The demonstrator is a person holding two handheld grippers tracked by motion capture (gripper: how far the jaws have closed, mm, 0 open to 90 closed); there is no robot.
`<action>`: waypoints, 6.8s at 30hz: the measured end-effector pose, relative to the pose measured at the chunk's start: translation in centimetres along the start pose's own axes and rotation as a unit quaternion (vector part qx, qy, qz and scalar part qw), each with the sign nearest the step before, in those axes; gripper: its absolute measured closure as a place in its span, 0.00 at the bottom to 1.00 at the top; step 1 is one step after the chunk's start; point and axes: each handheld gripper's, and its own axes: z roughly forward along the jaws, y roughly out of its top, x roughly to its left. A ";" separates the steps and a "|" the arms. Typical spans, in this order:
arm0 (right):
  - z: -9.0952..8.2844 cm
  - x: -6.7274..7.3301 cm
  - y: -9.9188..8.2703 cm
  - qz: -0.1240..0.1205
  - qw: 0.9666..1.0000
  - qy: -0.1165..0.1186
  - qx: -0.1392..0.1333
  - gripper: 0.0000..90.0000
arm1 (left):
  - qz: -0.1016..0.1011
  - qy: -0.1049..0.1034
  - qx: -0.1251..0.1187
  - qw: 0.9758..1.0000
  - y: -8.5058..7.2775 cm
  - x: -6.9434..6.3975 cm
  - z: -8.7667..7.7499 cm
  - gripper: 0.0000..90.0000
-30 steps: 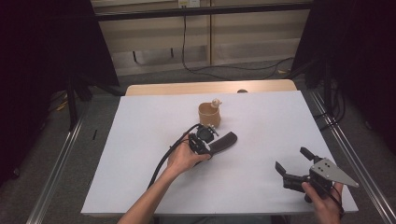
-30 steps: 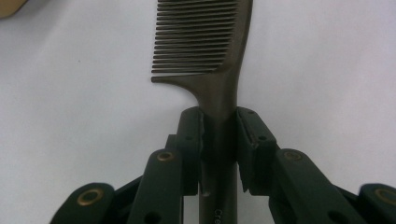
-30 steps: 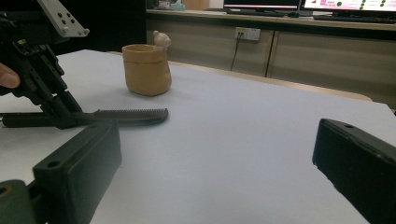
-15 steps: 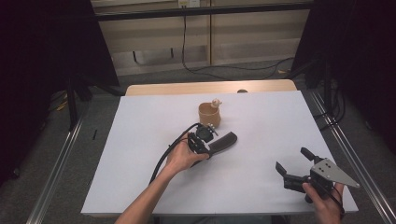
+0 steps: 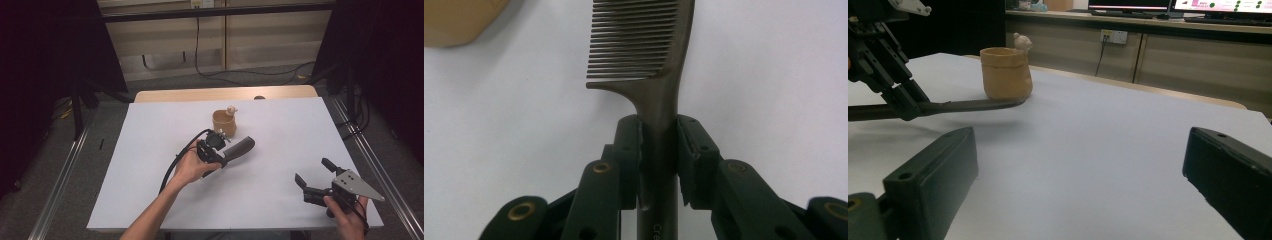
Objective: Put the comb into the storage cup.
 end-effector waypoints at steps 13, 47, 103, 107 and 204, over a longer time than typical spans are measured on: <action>0.0 0.0 0.0 0.001 1.000 0.001 -0.002 0.01 | 0.004 -0.008 -0.051 0.999 0.0 -0.9 -2.2 0.81; -0.2 0.0 0.1 -0.001 1.000 0.001 -0.008 0.01 | 0.037 0.016 -0.267 0.963 -1.2 -0.1 -5.9 0.81; -0.4 0.0 0.2 0.004 1.000 0.002 -0.016 0.01 | -0.015 0.070 -0.463 0.883 -0.8 3.7 -8.0 0.81; -0.3 0.0 0.1 0.005 1.000 0.003 -0.016 0.01 | -0.009 0.077 -0.459 0.885 -0.4 3.8 -8.1 0.81; -0.6 0.0 0.1 0.008 1.000 0.009 -0.018 0.01 | -0.041 0.106 -0.469 0.876 4.2 9.3 -0.2 0.81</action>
